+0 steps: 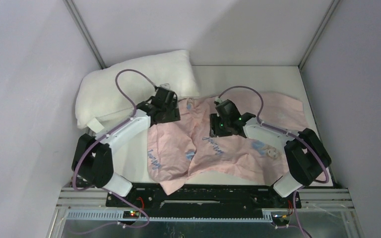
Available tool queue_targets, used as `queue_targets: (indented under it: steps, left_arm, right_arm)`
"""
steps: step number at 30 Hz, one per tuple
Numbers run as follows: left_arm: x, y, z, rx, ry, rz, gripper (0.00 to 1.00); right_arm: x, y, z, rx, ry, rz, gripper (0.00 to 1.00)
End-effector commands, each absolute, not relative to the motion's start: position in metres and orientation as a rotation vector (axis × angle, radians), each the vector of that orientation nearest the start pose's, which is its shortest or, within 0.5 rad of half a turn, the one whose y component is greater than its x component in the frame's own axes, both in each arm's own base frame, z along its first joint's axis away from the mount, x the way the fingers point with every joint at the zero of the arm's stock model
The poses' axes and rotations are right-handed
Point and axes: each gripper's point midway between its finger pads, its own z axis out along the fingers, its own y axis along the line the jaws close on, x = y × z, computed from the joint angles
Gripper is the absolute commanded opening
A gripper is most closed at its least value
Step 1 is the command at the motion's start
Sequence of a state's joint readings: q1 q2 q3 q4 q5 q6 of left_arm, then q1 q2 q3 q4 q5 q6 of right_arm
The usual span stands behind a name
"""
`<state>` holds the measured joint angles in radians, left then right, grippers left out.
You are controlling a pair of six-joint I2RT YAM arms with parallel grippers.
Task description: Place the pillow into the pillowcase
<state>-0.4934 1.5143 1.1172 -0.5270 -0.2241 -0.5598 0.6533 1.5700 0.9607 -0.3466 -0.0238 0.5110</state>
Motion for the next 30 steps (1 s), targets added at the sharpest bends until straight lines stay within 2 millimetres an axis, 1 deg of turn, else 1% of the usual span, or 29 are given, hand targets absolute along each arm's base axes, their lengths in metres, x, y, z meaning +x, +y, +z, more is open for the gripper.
queue_targets:
  steps: [1, 3, 4, 6, 8, 10, 12, 14, 15, 16, 17, 21, 25, 30]
  left_arm:
    - [0.319, -0.222, 0.139, -0.039, 2.445, -0.404, 0.66]
    - [0.308, -0.241, 0.125, -0.014, 2.474, -0.479, 0.66]
    - [0.300, -0.248, 0.115, -0.010, 2.498, -0.520, 0.66]
    - [0.289, -0.261, 0.100, -0.008, 2.530, -0.615, 0.64]
    - [0.280, -0.267, 0.085, -0.010, 2.562, -0.654, 0.62]
    - [0.274, -0.264, 0.071, -0.019, 2.587, -0.640, 0.51]
    - [0.271, -0.255, 0.057, -0.032, 2.612, -0.587, 0.35]
    - [0.267, -0.243, 0.044, -0.047, 2.637, -0.518, 0.16]
    - [0.264, -0.238, 0.038, -0.055, 2.650, -0.496, 0.10]
    - [0.266, -0.229, 0.033, -0.085, 2.648, -0.455, 0.04]
    - [0.265, -0.224, 0.028, -0.111, 2.651, -0.442, 0.01]
    - [0.263, -0.212, 0.021, -0.162, 2.646, -0.434, 0.00]
    - [0.263, -0.212, 0.018, -0.161, 2.648, -0.436, 0.00]
    - [0.263, -0.213, 0.016, -0.157, 2.651, -0.445, 0.00]
  right_arm:
    - [0.299, 0.279, 0.081, -0.219, 2.519, 0.570, 0.52]
    - [0.304, 0.287, 0.081, -0.220, 2.516, 0.584, 0.52]
    - [0.305, 0.291, 0.081, -0.223, 2.518, 0.589, 0.52]
    - [0.307, 0.297, 0.079, -0.222, 2.525, 0.607, 0.51]
    - [0.308, 0.303, 0.077, -0.218, 2.528, 0.630, 0.51]
    - [0.309, 0.307, 0.073, -0.212, 2.539, 0.636, 0.51]
    - [0.308, 0.312, 0.070, -0.219, 2.549, 0.639, 0.51]
    - [0.304, 0.318, 0.070, -0.239, 2.551, 0.634, 0.51]
    - [0.301, 0.320, 0.069, -0.251, 2.551, 0.627, 0.51]
    - [0.298, 0.323, 0.069, -0.265, 2.550, 0.622, 0.51]
    - [0.294, 0.325, 0.067, -0.274, 2.556, 0.613, 0.51]
    - [0.283, 0.333, 0.061, -0.319, 2.564, 0.581, 0.53]
    - [0.275, 0.342, 0.054, -0.369, 2.582, 0.548, 0.57]
    - [0.270, 0.339, 0.042, -0.405, 2.590, 0.412, 0.62]
